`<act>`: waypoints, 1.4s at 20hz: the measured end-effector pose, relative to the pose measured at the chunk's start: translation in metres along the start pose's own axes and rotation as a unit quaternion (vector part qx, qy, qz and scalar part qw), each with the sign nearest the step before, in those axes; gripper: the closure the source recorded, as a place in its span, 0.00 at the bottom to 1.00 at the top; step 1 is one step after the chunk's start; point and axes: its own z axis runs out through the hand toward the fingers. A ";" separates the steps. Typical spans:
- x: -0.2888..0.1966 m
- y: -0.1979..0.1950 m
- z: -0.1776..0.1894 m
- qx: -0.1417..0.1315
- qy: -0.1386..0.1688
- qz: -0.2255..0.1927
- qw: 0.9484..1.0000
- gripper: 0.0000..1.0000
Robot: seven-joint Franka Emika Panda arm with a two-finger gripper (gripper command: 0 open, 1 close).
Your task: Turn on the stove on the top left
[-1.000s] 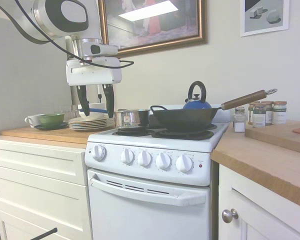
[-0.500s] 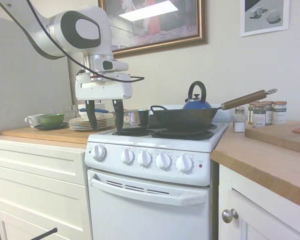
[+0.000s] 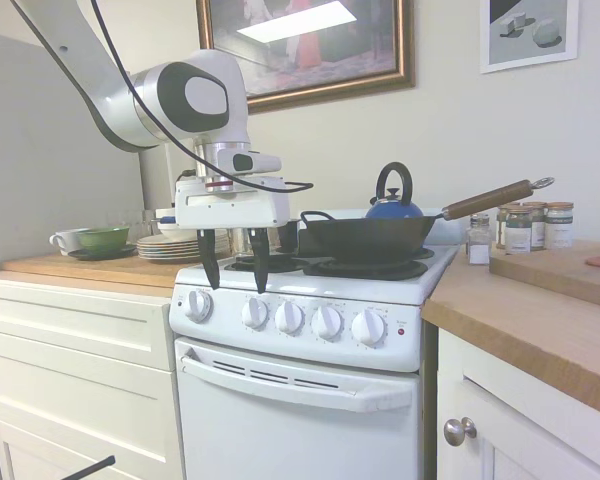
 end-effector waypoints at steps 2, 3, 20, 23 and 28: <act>0.004 -0.001 0.002 -0.001 0.002 0.003 1.000 1.00; 0.005 -0.001 0.004 -0.002 0.004 0.003 1.000 1.00; 0.019 0.006 0.023 -0.009 0.014 0.031 0.999 1.00; 0.022 0.009 0.026 -0.009 0.015 0.034 0.999 1.00; 0.030 0.011 0.027 -0.007 0.021 0.044 0.999 1.00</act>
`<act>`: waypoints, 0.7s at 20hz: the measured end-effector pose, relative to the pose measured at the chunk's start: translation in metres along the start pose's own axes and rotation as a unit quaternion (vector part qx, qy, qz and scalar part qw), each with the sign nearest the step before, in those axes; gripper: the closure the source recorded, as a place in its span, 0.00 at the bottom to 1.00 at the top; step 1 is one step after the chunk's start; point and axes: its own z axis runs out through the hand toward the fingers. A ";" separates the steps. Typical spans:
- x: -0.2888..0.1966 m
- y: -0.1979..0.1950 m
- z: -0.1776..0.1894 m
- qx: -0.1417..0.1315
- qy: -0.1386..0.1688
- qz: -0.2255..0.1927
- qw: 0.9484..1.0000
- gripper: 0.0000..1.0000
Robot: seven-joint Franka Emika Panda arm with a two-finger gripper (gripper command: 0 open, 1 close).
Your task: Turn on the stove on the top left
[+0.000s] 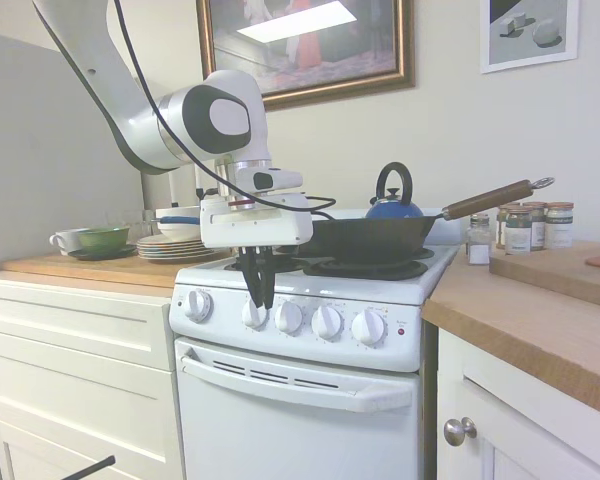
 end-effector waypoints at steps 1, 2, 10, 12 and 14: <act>0.002 0.000 0.001 0.000 0.001 0.002 1.000 1.00; 0.005 0.000 0.001 -0.001 0.001 0.004 1.000 1.00; 0.025 -0.003 0.001 0.001 0.010 0.013 1.000 1.00; 0.030 -0.004 -0.001 0.002 0.012 0.015 1.000 1.00; 0.033 -0.006 0.000 0.002 0.013 0.016 1.000 1.00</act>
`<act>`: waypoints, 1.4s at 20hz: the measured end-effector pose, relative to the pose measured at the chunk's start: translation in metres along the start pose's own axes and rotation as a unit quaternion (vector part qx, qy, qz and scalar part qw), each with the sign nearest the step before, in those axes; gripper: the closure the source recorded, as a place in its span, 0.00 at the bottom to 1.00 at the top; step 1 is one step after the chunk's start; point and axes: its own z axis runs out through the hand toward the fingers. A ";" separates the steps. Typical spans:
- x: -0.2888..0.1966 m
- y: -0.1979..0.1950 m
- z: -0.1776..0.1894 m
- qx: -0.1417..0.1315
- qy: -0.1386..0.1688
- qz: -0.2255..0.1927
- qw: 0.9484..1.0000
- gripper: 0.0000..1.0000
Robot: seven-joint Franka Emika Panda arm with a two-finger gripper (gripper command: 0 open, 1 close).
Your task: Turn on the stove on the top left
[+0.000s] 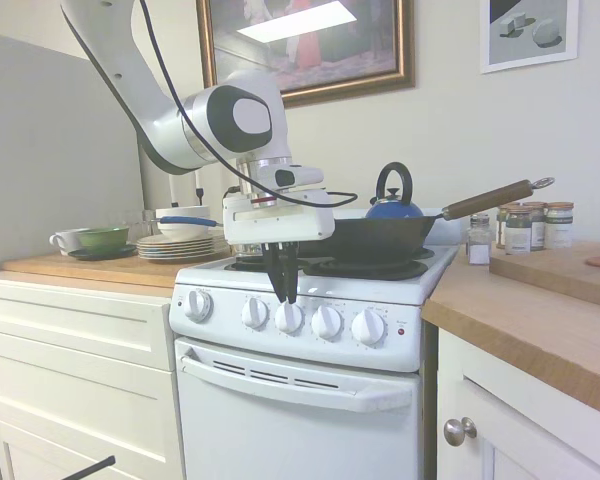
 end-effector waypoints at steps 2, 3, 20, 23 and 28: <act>0.002 -0.001 0.003 -0.002 -0.001 0.000 1.000 1.00; 0.002 -0.002 0.005 -0.003 -0.002 0.000 1.000 1.00; -0.003 -0.010 0.014 -0.011 -0.005 -0.010 1.000 1.00; -0.004 -0.011 0.014 -0.011 -0.005 -0.009 1.000 1.00; -0.008 -0.016 0.013 -0.010 -0.004 -0.008 1.000 1.00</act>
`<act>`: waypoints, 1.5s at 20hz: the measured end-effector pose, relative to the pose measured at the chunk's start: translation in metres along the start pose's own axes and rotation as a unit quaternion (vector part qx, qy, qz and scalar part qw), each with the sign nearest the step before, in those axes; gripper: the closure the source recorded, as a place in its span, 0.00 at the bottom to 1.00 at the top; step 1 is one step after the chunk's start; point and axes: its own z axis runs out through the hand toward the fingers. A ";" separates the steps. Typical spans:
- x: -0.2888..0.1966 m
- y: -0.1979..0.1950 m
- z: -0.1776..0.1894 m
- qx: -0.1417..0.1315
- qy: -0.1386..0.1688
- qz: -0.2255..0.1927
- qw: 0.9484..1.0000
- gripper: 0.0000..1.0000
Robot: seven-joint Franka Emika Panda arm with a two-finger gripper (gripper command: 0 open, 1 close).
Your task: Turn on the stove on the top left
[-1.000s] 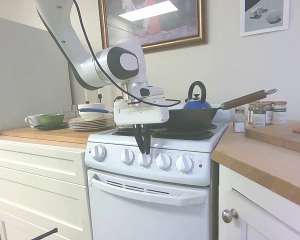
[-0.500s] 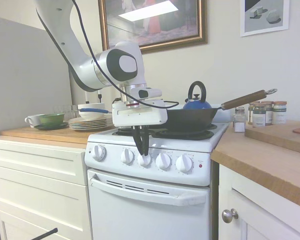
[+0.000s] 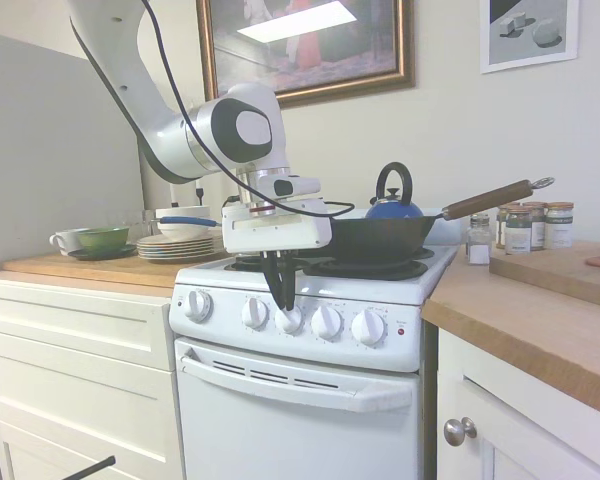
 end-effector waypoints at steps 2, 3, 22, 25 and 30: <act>-0.002 -0.003 0.000 0.000 0.000 0.001 1.000 1.00; -0.004 -0.004 0.000 0.000 0.000 0.000 1.000 1.00; -0.011 -0.010 0.004 0.002 -0.008 0.008 1.000 1.00; -0.012 -0.011 0.006 0.005 -0.014 0.014 1.000 1.00; -0.014 -0.011 0.017 0.006 -0.027 0.018 0.999 1.00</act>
